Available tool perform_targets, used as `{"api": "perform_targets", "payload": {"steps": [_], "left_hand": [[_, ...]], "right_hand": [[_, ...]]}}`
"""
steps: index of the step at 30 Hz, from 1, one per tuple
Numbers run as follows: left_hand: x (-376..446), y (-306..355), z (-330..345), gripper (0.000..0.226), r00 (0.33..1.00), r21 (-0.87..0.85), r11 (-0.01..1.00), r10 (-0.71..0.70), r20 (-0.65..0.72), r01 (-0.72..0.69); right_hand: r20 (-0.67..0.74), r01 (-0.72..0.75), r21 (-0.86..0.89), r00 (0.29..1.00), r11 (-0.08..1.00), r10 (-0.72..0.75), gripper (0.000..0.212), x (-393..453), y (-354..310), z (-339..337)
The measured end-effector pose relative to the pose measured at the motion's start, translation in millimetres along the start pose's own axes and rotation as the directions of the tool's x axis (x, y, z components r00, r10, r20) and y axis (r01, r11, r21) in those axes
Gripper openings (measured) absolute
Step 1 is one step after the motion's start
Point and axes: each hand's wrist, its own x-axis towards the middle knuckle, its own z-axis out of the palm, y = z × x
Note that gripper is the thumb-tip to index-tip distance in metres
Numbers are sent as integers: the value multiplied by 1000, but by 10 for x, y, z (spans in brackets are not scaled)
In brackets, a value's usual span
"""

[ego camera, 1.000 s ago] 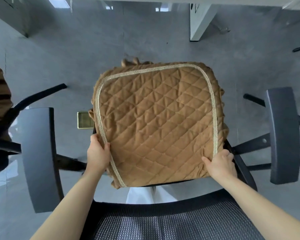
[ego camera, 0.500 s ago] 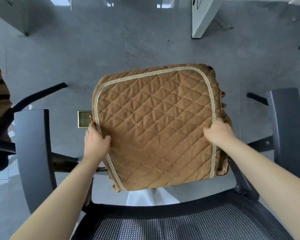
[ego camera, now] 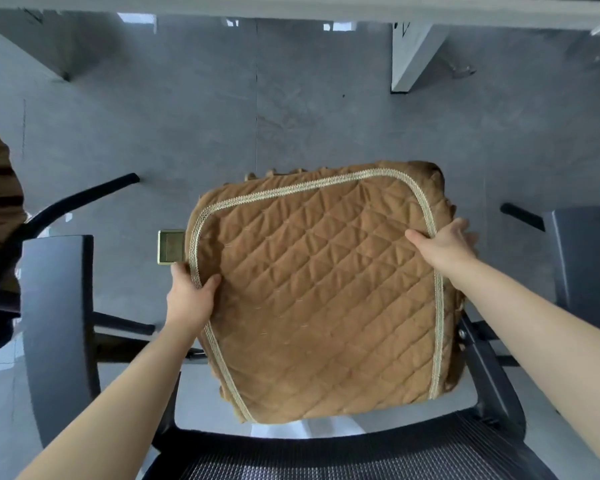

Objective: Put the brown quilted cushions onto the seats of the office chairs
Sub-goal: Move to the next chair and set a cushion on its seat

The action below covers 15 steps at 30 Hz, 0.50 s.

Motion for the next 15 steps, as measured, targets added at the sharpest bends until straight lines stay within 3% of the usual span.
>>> {"api": "perform_targets", "payload": {"steps": [4, 9, 15], "left_hand": [[147, 132, -22, 51, 997, 37, 997, 73, 10, -74], [312, 358, -51, 61, 979, 87, 975, 202, 32, -205], [309, 302, 66, 63, 987, 57, 990, 121, 106, -127]], "right_hand": [[52, -56, 196, 998, 979, 47, 84, 69, 159, 32], [-18, -23, 376, 999, 927, 32, 71, 144, 171, 12], [1, 23, 435, 1000, 900, -26, 76, 260, 188, -23]]}}
